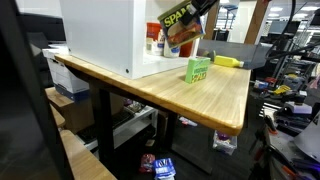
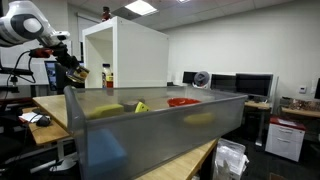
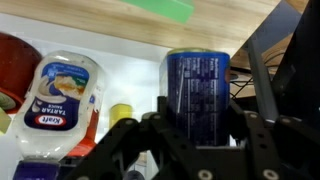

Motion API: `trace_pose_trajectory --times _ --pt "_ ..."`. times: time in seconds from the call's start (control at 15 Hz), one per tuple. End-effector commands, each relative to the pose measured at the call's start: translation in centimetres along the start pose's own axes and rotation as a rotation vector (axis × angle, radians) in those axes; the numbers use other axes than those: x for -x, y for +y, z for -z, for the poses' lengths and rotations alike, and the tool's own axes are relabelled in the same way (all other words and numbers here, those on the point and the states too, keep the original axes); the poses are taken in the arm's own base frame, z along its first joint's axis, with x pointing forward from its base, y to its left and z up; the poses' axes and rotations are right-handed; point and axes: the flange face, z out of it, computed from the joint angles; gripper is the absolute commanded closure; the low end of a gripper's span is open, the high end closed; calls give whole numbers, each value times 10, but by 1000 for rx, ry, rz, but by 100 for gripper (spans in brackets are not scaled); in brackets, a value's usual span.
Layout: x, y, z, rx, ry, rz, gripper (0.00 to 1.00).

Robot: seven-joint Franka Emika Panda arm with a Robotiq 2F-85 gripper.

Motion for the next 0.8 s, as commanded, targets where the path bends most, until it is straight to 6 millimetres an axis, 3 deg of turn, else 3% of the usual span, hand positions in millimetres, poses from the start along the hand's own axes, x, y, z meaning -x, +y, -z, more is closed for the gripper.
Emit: trace_pose_trajectory --times 0.0,0.73 --pt "-11 2 8 20 115 30 70" --pt "-24 7 8 26 257 52 70"
